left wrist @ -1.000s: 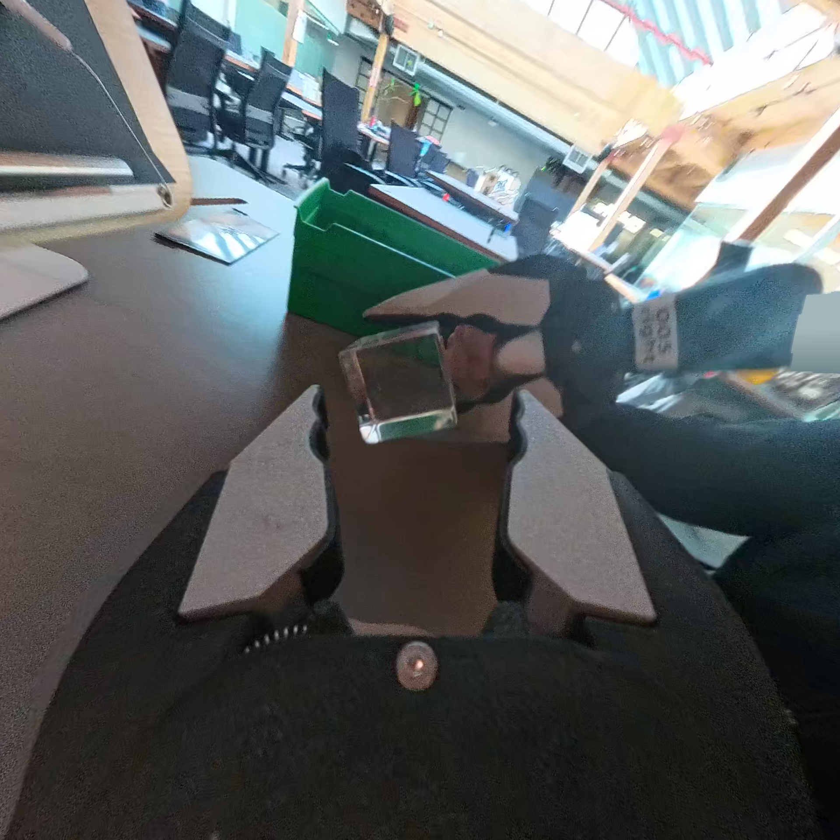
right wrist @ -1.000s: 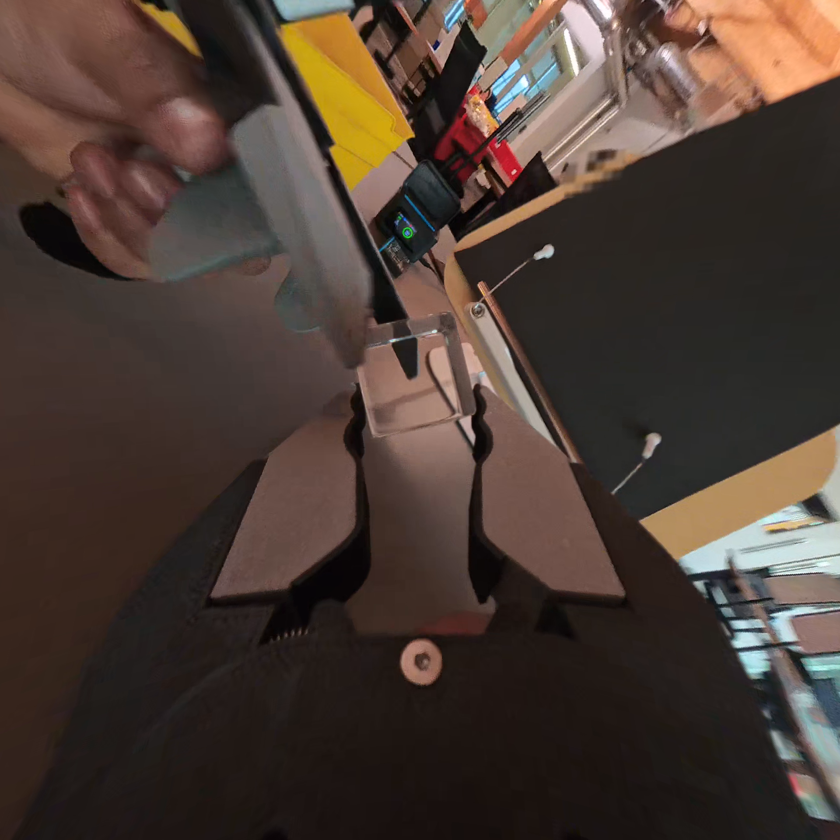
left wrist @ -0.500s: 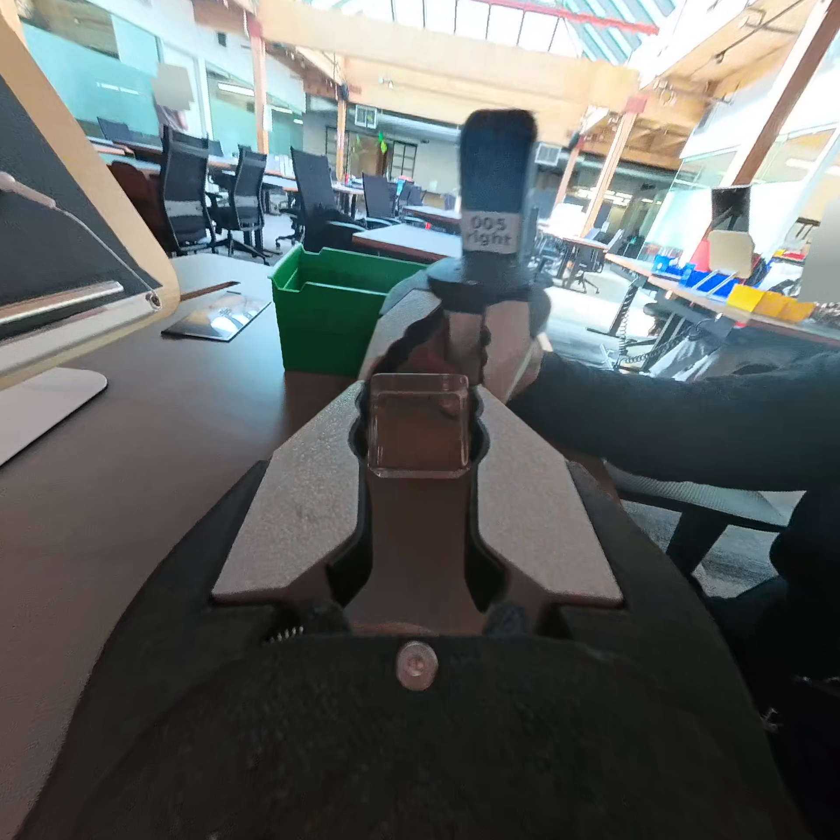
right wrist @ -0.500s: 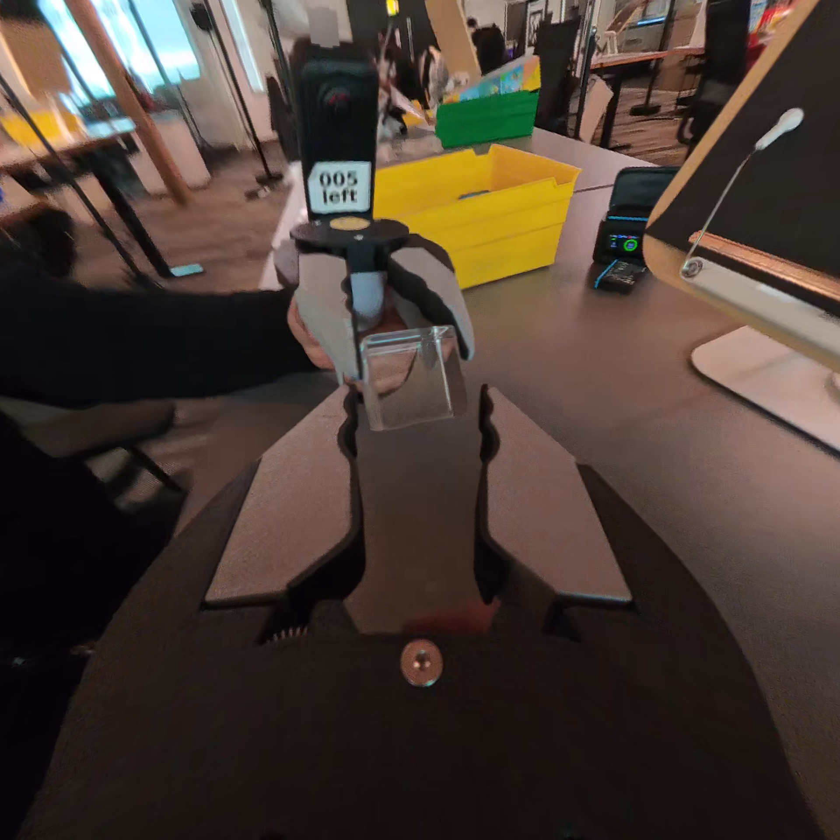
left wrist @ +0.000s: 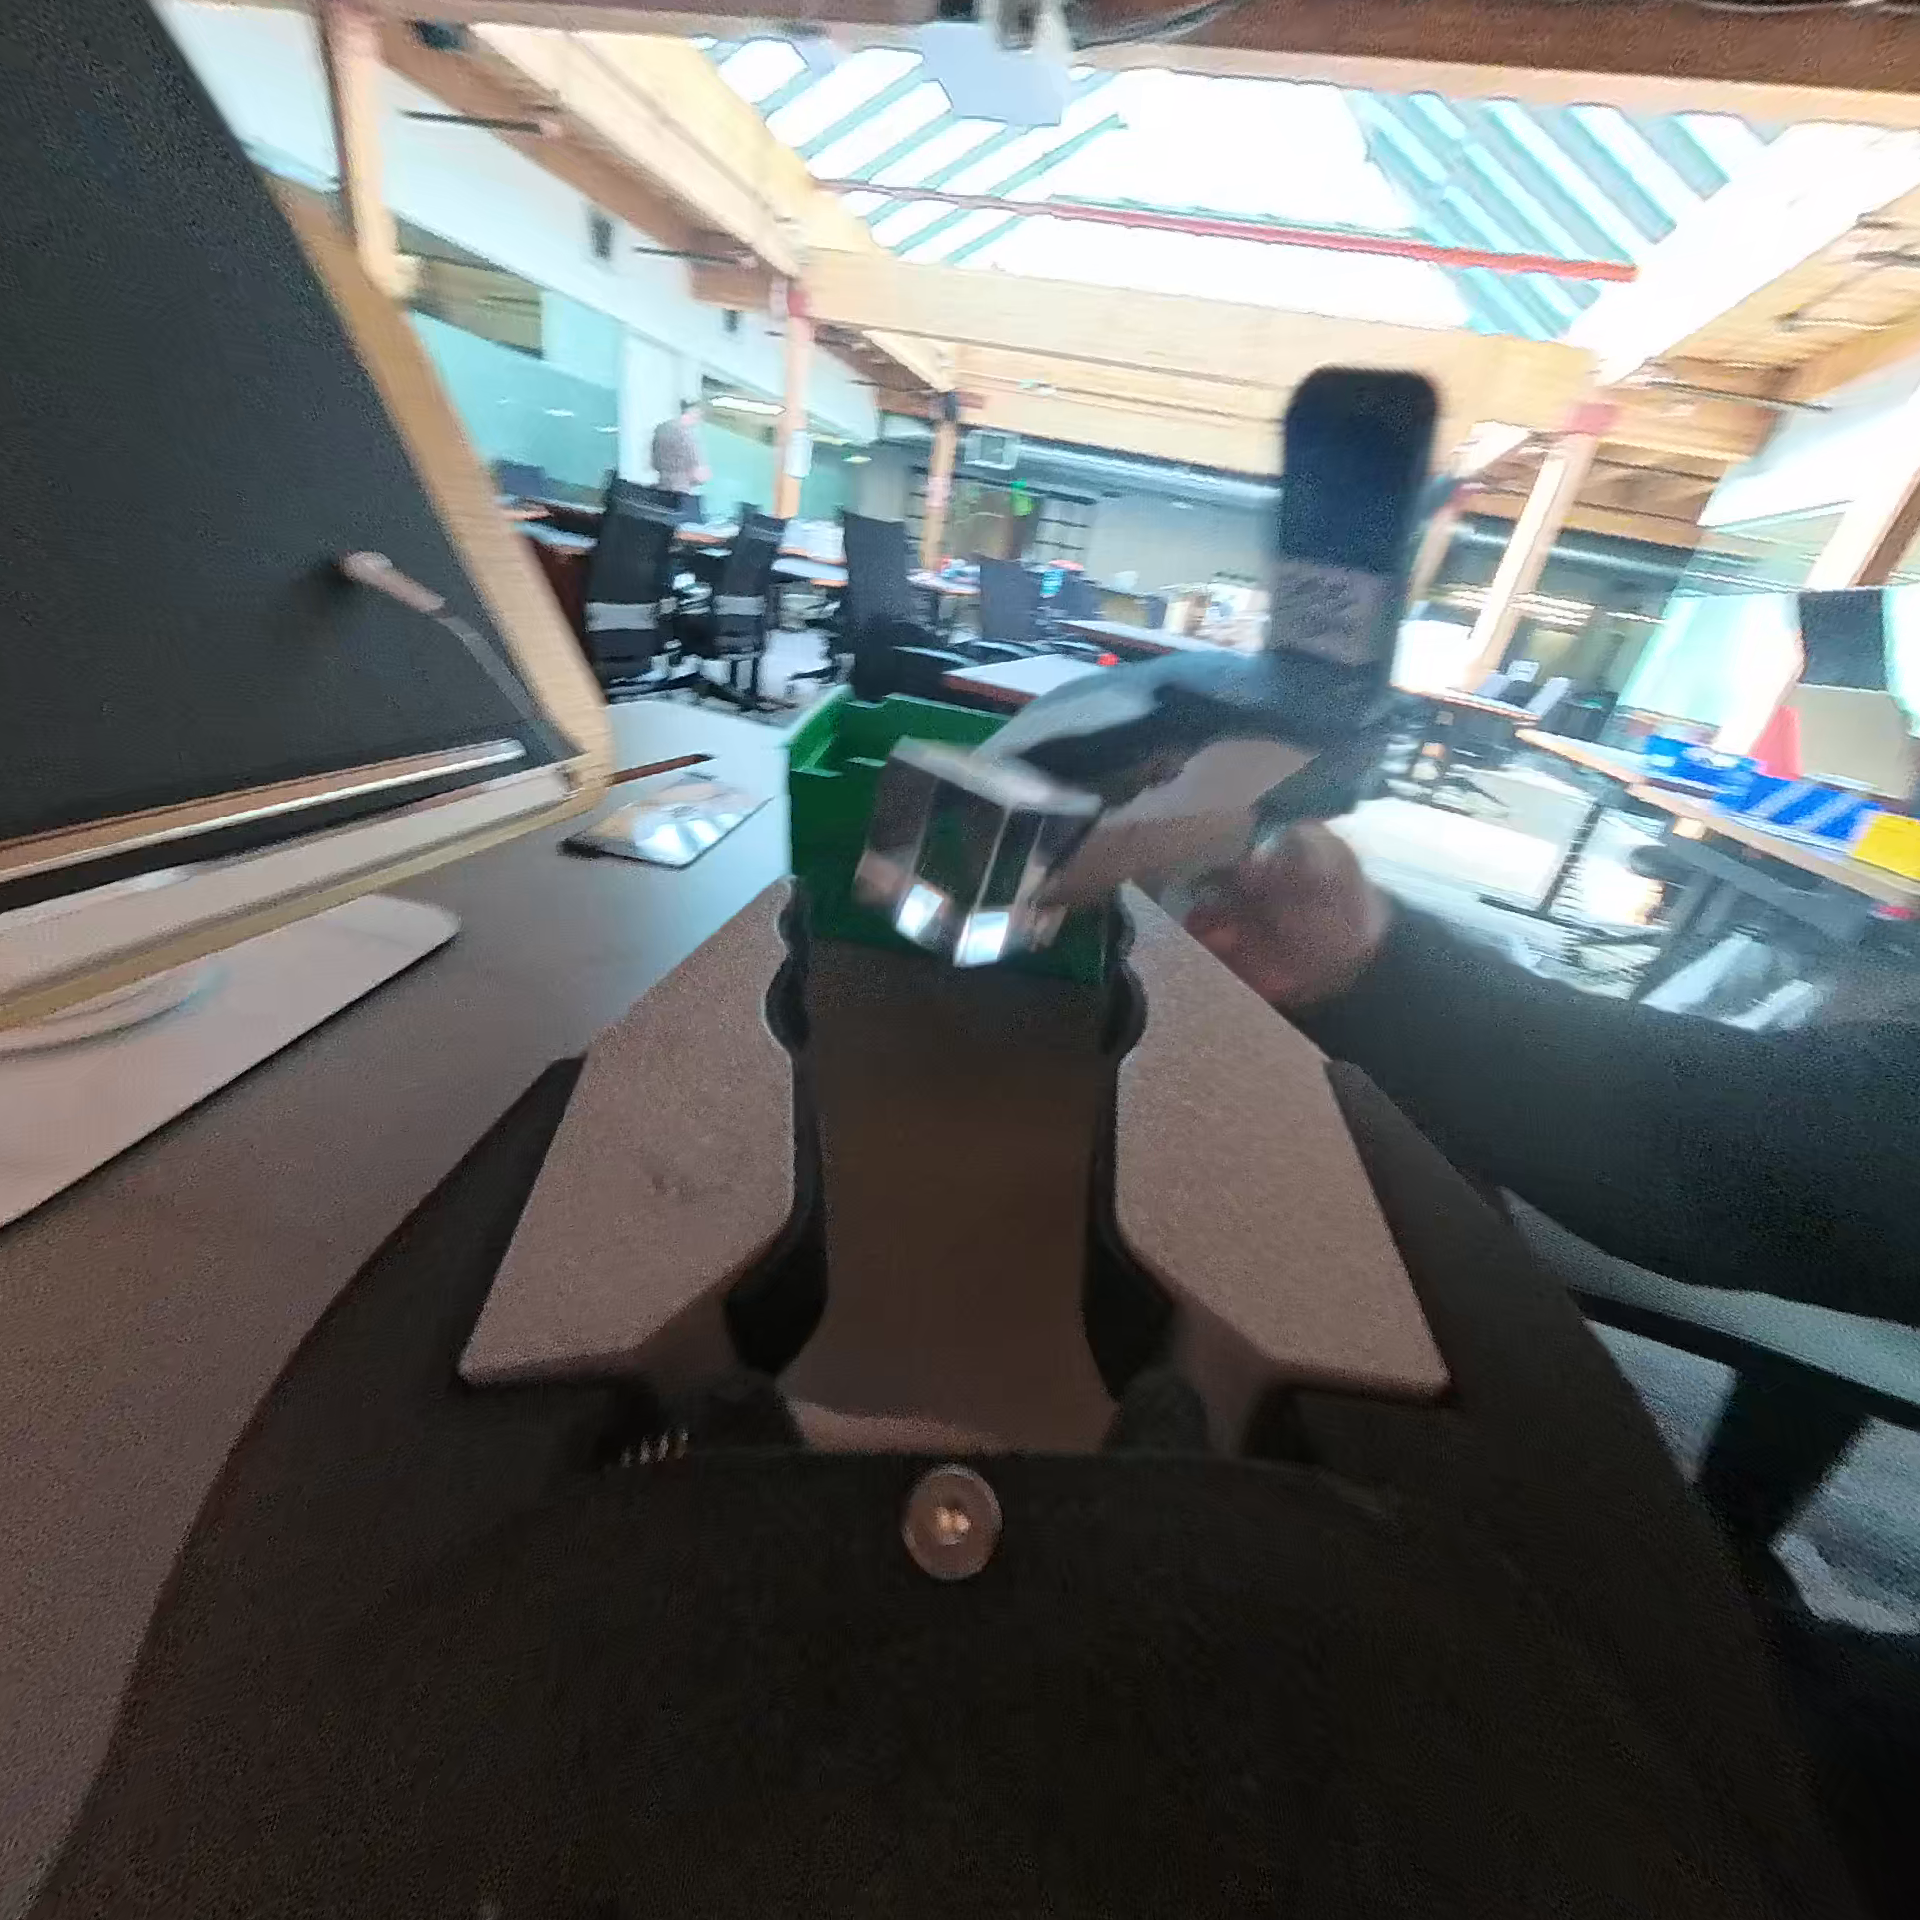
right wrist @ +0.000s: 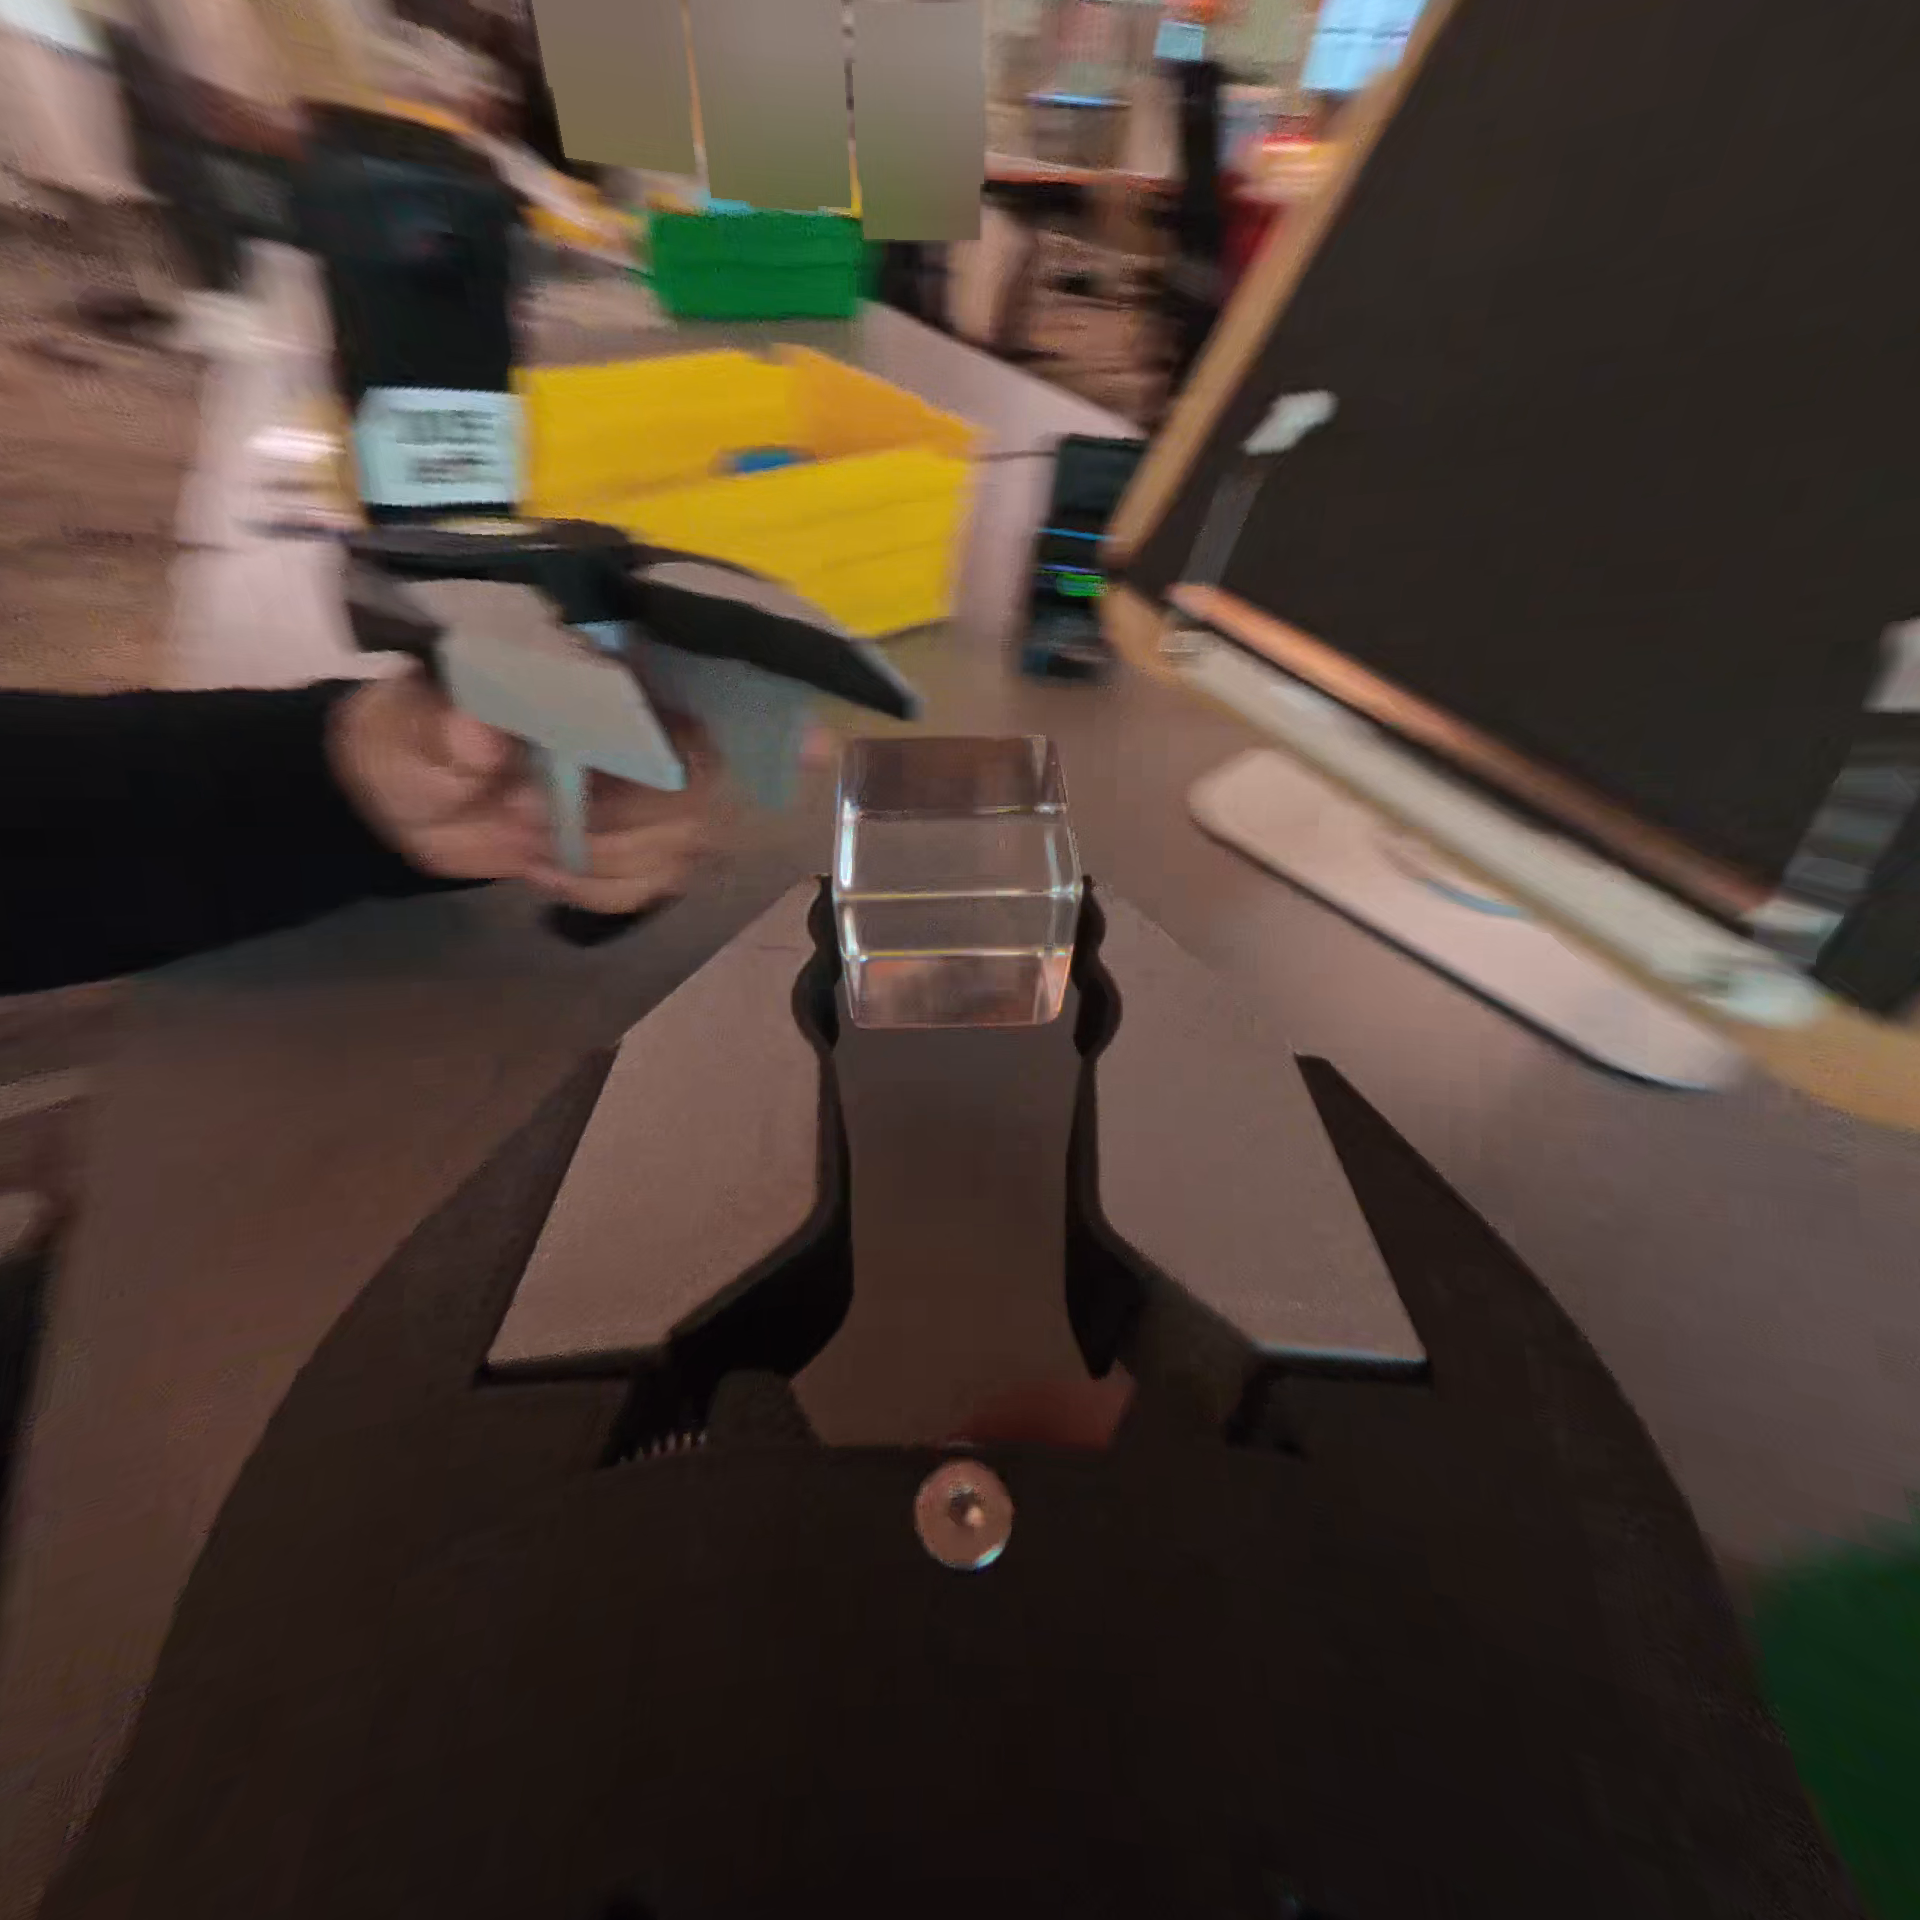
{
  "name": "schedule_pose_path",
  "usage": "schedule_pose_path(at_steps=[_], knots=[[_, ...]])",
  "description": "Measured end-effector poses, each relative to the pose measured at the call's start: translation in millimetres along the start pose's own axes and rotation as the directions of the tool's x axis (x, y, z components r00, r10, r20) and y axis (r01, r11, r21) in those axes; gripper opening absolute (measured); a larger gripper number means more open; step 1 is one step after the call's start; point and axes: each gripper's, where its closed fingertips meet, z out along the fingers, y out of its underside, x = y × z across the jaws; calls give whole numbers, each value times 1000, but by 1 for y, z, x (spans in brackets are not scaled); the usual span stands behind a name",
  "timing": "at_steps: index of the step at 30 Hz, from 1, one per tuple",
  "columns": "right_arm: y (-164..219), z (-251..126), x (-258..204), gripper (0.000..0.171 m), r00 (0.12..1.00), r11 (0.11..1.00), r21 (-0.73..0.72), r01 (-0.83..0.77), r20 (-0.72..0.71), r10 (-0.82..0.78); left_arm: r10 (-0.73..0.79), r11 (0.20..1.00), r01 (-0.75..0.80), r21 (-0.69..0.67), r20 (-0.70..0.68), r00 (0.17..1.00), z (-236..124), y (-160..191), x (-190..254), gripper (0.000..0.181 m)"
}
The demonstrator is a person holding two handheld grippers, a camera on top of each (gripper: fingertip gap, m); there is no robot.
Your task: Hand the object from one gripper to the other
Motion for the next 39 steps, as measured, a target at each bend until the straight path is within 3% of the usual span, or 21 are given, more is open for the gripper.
schedule_pose_path(at_steps=[4, 8, 10, 13, 16, 18, 20, 23, 28, 31, 34, 37, 39], knots=[[-40, -66, 53, 40, 897, 994, -76, 74, -431, -100, -16, 999, 22, -49, 114, 993, -4, 8, -24, 50], [-53, -152, 120, 40, 727, 960, -278, -31, -665, -169, -6, 997, 16, -78, 126, 992, -2, 12, -24, 43], [-38, -187, 168, 40, 644, 925, -360, -119, -737, -204, -1, 993, 14, -116, 114, 994, 0, 18, -21, 42], [20, -213, 229, 39, 616, 846, -454, -281, -761, -203, 9, 987, 8, -160, 101, 995, 4, 27, -17, 44], [88, -219, 255, 39, 619, 737, -503, -451, -771, -148, 52, 976, -20, -216, 140, 989, 5, 36, -21, 57], [98, -226, 258, 39, 574, 709, -498, -499, -803, -161, 82, 971, -36, -237, 183, 980, 4, 38, -27, 71], [70, -216, 247, 40, 578, 771, -468, -431, -800, -163, 111, 967, -55, -251, 215, 970, 3, 38, -30, 80], [18, -175, 204, 44, 681, 861, -415, -294, -723, -117, 122, 959, -39, -282, 282, 951, -5, 33, -35, 81], [-25, -101, 113, 47, 867, 929, -343, -136, -495, -56, 204, 953, -81, -291, 424, 882, -64, -33, -46, 76], [-20, -70, 75, 47, 911, 931, -359, -58, -400, -98, 294, 926, -97, -366, 534, 793, -132, -81, -75, 72], [-1, -50, 55, 48, 925, 920, -391, -8, -353, -142, 364, 873, -15, -488, 630, 686, -212, -103, -129, 60], [22, -34, 43, 48, 945, 914, -405, -19, -306, -116, 338, 790, 153, -593, 631, 699, -268, -76, -179, 61], [36, -25, 38, 48, 957, 909, -414, -44, -279, -81, 294, 739, 247, -627, 630, 719, -281, -50, -205, 64]])
